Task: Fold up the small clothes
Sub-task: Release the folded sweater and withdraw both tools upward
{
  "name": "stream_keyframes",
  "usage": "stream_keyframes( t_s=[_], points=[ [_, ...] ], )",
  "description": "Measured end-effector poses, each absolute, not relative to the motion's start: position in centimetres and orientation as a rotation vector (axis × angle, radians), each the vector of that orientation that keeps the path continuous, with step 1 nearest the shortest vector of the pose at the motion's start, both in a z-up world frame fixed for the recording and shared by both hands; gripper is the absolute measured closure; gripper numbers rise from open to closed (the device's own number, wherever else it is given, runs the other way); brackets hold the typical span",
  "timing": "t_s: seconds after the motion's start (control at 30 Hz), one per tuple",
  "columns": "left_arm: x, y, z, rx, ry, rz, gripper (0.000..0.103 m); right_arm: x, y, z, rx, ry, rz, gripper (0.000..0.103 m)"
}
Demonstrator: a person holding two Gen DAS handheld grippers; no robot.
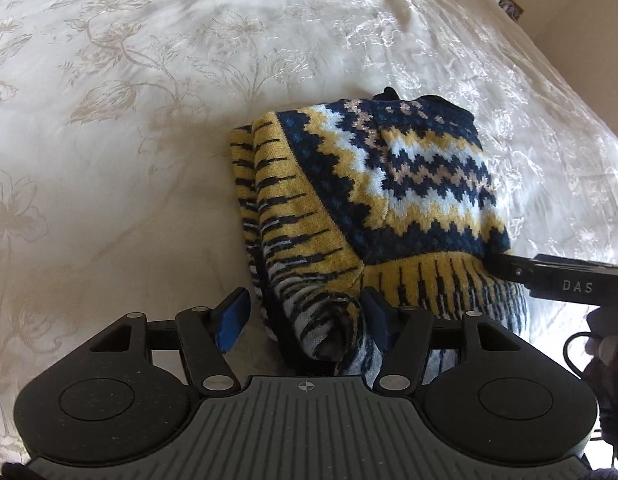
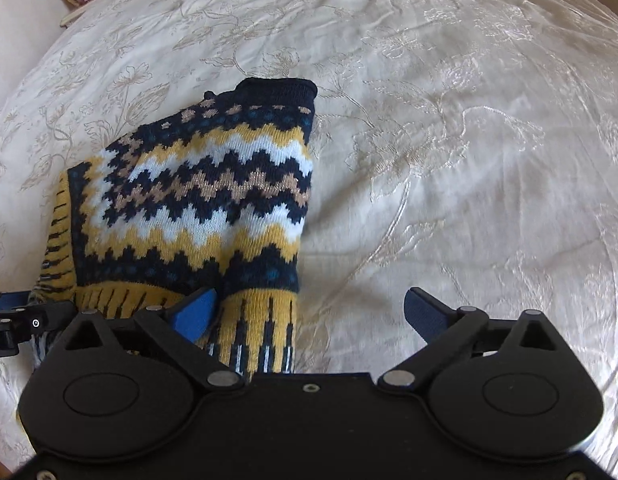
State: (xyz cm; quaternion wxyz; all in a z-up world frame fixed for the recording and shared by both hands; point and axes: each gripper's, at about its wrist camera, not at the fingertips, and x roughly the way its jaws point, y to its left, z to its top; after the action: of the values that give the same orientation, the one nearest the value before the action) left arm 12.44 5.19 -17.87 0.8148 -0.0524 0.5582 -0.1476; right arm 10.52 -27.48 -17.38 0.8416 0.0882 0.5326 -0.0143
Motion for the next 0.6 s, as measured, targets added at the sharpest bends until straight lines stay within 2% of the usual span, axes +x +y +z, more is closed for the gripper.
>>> stream_keyframes(
  t_s=[0.6],
  points=[
    [6.8, 7.1, -17.1, -0.118, 1.186, -0.235, 0.042, 3.9, -25.4, -16.8, 0.159, 1.159, 0.072, 0.001]
  ],
)
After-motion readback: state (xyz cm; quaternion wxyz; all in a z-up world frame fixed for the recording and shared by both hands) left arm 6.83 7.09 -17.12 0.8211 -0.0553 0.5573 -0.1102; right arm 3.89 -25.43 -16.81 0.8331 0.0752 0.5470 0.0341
